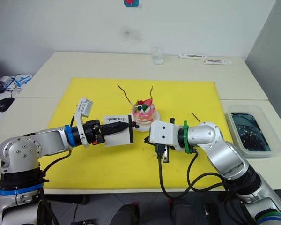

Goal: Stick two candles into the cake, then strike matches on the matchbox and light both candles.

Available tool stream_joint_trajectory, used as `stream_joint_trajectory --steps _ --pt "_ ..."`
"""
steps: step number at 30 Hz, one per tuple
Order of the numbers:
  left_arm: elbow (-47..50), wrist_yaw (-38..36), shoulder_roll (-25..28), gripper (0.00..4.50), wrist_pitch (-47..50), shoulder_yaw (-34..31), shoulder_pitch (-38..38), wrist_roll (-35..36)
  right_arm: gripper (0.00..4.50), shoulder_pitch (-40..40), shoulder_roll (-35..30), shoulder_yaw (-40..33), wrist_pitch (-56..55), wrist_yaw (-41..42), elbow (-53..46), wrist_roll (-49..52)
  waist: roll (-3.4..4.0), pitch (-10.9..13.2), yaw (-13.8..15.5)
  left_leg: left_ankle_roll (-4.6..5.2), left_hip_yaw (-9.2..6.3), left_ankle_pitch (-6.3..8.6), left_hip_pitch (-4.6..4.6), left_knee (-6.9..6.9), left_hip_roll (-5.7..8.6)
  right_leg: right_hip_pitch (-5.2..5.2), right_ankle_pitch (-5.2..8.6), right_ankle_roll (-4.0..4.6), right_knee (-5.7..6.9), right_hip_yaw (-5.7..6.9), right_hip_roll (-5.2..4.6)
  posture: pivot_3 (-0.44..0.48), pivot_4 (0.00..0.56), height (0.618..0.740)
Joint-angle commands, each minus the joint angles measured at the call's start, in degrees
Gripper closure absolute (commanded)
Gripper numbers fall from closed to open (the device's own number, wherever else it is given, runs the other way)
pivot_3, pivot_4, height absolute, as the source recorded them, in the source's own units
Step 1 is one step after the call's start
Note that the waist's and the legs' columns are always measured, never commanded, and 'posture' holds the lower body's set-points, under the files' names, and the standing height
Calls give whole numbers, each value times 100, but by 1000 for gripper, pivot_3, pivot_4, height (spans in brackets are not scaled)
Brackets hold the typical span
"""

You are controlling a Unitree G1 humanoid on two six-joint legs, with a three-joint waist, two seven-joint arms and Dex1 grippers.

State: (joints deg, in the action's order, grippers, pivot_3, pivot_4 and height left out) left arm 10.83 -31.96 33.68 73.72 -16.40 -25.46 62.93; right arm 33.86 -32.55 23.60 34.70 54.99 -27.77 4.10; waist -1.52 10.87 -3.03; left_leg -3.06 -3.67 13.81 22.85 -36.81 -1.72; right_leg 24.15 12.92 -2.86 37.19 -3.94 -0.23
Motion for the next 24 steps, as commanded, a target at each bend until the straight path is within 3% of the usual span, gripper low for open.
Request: stream_joint_trajectory --steps 1,11,17,24 --pt "212 -3 -50 4500 -171 60 13 14 4485 153 37 -209 24 -109 -91 78 0 0 0 0 0 0 0 -1 0 0 0 0 0 1 0 0 150 740" --pt "87 -128 -25 4500 -302 246 -41 -94 4485 217 142 -190 91 -318 -71 57 0 0 -1 0 0 0 0 -1 0 0 0 0 0 0 0 0 150 740" --pt "105 -328 270 4500 -620 344 385 -557 4485 344 251 -255 243 -466 -62 91 0 0 -8 0 1 0 -1 0 0 0 1 1 0 0 0 0 150 740" --pt "327 -414 302 4500 -965 385 1178 -877 4485 900 1080 -458 770 -1224 389 106 0 0 -22 0 -1 0 -1 1 -3 4 2 5 6 1 2 0 150 740"
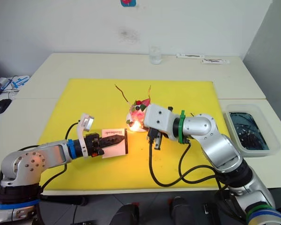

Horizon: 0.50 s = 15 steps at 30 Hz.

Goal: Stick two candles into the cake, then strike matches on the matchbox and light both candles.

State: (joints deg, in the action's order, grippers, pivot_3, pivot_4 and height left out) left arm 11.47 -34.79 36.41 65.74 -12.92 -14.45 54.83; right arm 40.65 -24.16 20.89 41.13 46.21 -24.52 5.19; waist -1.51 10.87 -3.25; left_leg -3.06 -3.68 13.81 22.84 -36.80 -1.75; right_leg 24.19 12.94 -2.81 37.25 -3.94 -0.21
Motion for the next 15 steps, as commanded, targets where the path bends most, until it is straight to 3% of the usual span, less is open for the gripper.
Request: stream_joint_trajectory --steps 1,8,15 --pt "276 -137 14 4500 -207 59 120 -91 4485 275 343 -201 168 -455 135 -16 -1 0 0 0 0 0 0 0 0 0 0 0 0 0 0 0 150 740" --pt "314 -135 -124 4500 -344 189 243 -181 4485 1014 1088 -179 -337 -1339 1243 -411 0 0 2 0 4 0 0 0 0 0 0 2 -3 -2 -1 0 150 740" --pt "341 -165 -171 4500 -387 264 257 -205 4485 1410 1349 -178 -834 -1533 1904 -555 0 0 21 0 4 0 4 5 0 1 0 2 -7 -1 -3 0 150 740"
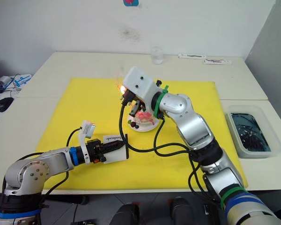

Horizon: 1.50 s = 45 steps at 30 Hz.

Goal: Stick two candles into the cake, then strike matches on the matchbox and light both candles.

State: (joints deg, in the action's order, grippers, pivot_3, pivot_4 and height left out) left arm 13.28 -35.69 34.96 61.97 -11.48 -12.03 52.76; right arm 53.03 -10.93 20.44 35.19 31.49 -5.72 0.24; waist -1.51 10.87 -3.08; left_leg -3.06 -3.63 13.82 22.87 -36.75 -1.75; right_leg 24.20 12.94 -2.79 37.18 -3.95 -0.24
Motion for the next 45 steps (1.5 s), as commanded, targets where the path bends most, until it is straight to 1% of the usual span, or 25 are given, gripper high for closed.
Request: stream_joint_trajectory --steps 1,17,45 --pt "158 -80 -26 4500 -12 122 15 1 4485 191 36 -133 -277 -51 57 -64 0 0 5 0 0 0 0 0 0 0 0 0 0 0 0 0 150 740" --pt "83 -176 -61 4500 -105 204 -48 -94 4485 206 25 -72 -499 222 62 -109 0 0 4 0 0 0 -1 1 0 0 0 0 1 1 0 0 150 740" --pt "14 -230 -86 4500 -125 219 -130 -158 4485 202 150 -99 -397 253 60 -103 0 0 6 0 -1 0 -1 1 0 0 0 -1 2 1 0 0 150 740"
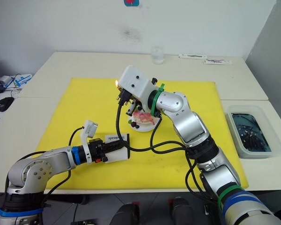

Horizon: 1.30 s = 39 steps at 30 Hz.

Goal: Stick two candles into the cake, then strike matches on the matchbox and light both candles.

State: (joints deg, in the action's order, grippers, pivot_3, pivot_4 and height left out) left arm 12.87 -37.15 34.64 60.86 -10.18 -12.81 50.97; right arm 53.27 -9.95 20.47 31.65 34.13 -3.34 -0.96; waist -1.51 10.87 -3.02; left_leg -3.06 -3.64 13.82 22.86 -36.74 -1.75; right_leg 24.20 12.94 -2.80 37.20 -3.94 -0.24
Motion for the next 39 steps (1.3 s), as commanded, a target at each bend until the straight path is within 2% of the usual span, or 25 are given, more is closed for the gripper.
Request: stream_joint_trajectory --steps 1,17,24,33,36,39 --pt "55 -81 -56 4500 -14 88 -53 20 4485 183 57 -111 -39 -19 -163 16 0 0 0 0 0 0 0 0 0 0 0 0 0 0 0 0 150 740" --pt "52 -59 -91 4500 6 69 -73 39 4485 156 32 -155 23 6 -214 53 0 0 5 0 0 0 0 0 0 0 0 0 -1 0 0 0 150 740" --pt "32 -118 -90 4500 44 78 -108 66 4485 -107 -157 -262 440 297 -851 395 0 0 24 0 -1 0 1 0 0 0 0 0 -1 1 0 0 150 740" --pt "125 -375 -44 4500 246 239 -165 181 4485 -1056 -1082 -765 1440 635 -2540 1129 0 0 73 0 0 0 3 0 0 -1 4 4 -9 1 -1 0 150 740" --pt "189 -480 -41 4500 330 290 -167 251 4485 -1491 -1509 -1149 1737 677 -3096 1393 0 0 90 0 -1 0 3 1 0 -2 7 10 -10 2 -1 0 150 740" --pt "301 -641 -15 4500 397 417 -162 282 4485 -2052 -2057 -2000 2211 614 -3643 1627 0 0 115 0 0 1 4 2 0 -2 14 19 -14 1 -1 0 150 740"
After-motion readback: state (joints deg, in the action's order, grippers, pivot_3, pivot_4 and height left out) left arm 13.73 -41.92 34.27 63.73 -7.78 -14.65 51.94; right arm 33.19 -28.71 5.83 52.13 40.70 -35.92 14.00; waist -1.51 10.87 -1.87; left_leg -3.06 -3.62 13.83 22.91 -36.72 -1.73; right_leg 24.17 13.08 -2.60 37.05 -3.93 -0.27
